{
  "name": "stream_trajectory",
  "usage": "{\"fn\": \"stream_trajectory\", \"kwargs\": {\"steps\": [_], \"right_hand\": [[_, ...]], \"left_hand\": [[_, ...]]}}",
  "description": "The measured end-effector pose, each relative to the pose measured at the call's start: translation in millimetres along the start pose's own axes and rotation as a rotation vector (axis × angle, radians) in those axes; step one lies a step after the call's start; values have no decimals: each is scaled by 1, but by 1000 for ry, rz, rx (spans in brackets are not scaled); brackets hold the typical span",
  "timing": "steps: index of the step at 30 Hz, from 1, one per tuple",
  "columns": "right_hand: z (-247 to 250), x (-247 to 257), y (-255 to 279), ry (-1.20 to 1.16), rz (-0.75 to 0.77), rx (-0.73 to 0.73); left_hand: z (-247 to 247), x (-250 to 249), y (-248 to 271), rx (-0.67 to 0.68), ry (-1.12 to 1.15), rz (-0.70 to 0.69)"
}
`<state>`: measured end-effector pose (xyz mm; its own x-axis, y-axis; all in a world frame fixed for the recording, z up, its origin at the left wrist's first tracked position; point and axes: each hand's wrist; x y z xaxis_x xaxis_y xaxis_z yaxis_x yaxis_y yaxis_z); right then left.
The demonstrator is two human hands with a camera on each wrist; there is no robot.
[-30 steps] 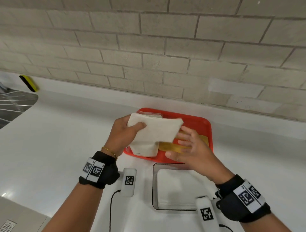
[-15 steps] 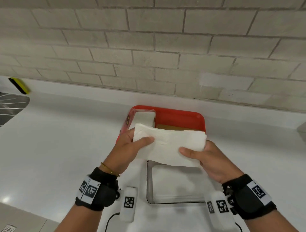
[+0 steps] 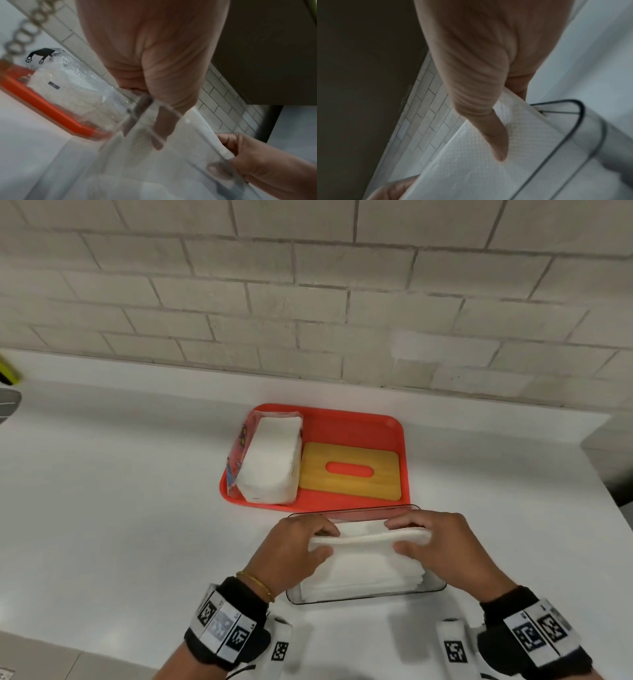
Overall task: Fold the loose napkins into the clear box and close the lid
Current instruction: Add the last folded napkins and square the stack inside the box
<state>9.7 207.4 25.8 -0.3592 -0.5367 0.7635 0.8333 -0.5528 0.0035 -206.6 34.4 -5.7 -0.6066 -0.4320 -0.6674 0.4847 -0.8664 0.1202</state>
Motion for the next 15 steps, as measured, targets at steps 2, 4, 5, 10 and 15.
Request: {"fn": "stream_trajectory", "kwargs": {"steps": [2,4,5,10,15], "right_hand": [[1,1,-1,61,-13,-5],[7,1,-3,74,-17,3],[12,1,-5,67,-8,10],[27,0,-16,36,4,55],[4,-6,-34,164,-45,147]], "left_hand": [[2,-1,0,-9,-22,12],[6,-2,0,-28,17,53],[10,-3,0,-41,53,79],[26,-6,1,14,171,270],[19,-14,-1,111,152,404]]}}
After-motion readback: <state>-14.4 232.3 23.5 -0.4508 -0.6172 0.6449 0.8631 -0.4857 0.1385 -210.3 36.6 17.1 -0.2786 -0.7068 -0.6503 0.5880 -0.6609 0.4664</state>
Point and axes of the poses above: each hand's wrist, its own y-axis away from the middle knuckle, its own z-axis out of the back of the hand, x = y × z, and after that the axes turned 14 degrees about z, right-handed
